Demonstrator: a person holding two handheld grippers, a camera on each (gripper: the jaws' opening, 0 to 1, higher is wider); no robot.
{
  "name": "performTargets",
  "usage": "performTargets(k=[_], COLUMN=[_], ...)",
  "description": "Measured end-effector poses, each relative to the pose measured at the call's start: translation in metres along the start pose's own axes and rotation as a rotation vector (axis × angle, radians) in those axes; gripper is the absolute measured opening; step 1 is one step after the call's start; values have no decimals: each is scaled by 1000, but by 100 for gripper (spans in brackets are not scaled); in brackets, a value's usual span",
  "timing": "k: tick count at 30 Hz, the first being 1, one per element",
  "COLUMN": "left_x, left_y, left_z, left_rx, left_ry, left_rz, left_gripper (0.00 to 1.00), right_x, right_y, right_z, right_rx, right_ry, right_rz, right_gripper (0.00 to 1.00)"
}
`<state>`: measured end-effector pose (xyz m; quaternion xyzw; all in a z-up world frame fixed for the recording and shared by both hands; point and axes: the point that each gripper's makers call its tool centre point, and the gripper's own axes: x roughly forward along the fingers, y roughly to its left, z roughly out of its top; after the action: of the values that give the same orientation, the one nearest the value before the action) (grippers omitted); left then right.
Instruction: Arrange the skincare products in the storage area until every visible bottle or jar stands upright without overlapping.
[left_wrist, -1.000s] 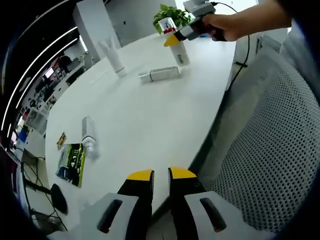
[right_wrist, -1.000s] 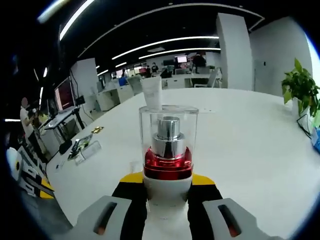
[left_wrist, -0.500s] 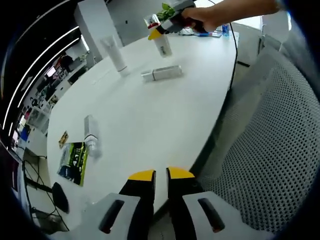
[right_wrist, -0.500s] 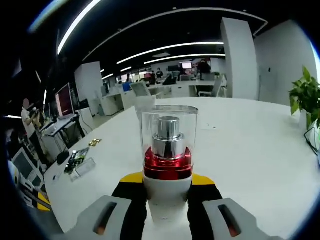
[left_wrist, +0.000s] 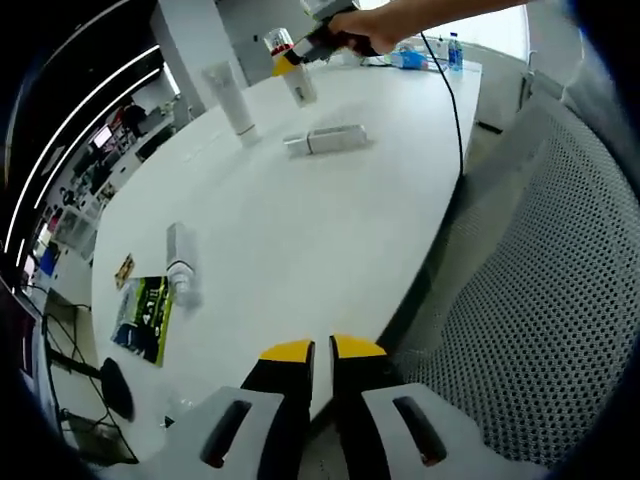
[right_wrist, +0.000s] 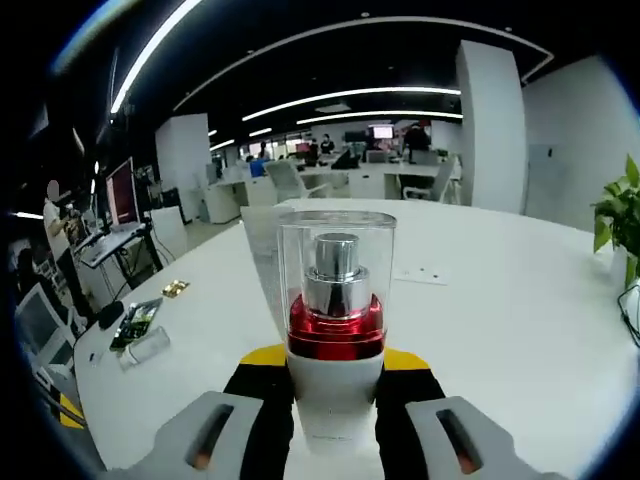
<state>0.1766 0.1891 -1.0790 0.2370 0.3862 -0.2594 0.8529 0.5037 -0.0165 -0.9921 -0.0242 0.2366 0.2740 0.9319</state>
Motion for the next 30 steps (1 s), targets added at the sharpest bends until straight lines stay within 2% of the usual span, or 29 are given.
performTargets(k=[11, 17, 30], left_x=[0, 1, 1], left_y=[2, -1, 3], left_z=[0, -3, -9], left_rx=[-8, -8, -34], left_ry=[-3, 7, 15], left_rz=[8, -9, 2], left_gripper=[2, 1, 1], right_x=[20, 31, 36], right_y=[-8, -14, -9], right_z=[-5, -5, -3], right_rx=[1, 22, 17], right_ry=[29, 33, 45], right_rz=[-10, -25, -44], right_gripper=[24, 24, 24])
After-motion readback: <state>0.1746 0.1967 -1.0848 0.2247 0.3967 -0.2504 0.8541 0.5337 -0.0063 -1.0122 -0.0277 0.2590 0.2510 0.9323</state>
